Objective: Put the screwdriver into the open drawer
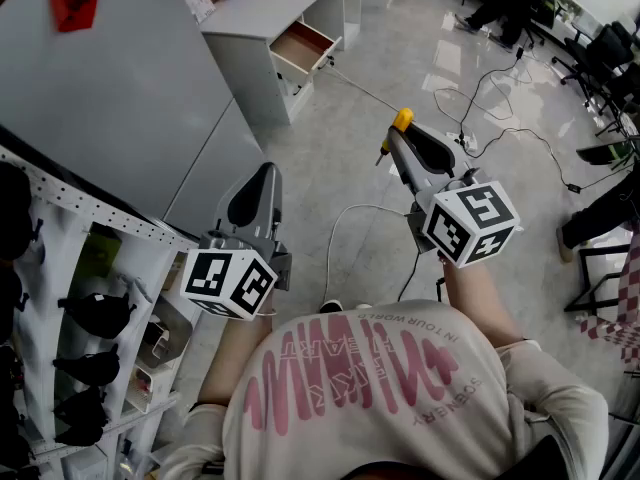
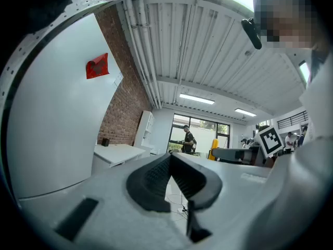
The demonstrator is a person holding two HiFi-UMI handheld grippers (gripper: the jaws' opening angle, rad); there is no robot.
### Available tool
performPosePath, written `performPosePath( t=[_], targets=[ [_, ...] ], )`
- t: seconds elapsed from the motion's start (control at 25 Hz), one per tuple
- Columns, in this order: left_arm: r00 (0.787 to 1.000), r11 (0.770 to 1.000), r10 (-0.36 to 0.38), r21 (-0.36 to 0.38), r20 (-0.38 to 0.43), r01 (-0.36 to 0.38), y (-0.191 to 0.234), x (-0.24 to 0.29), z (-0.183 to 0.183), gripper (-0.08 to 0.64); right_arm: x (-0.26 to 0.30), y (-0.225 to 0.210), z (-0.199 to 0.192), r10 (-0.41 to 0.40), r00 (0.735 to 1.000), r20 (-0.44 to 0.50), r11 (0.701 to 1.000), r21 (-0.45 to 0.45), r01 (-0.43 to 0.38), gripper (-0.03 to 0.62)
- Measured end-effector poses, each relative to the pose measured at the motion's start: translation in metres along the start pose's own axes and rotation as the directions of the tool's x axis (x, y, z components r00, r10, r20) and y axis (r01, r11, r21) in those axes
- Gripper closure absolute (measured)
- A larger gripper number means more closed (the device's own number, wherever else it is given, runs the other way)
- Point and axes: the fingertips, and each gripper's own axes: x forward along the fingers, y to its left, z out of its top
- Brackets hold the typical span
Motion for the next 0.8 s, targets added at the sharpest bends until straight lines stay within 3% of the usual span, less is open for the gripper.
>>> performPosePath(
  t=[0.56, 0.8],
  targets=[
    [0.999, 0.999, -0.022, 0.031, 0.039, 0.020, 0.025, -0.007, 0.026, 0.560, 0.018, 0.016, 0.021, -0.003, 0.997, 0.079, 1.000, 0.016, 0.002, 0.509],
    [0.998, 0.998, -0.056, 0.020, 0.007, 0.055, 0.047, -0.003, 0.015, 0.560, 0.042, 0.031, -0.004, 0.003, 0.999, 0.035, 1.000, 0.006, -0.003, 0.508]
  ],
)
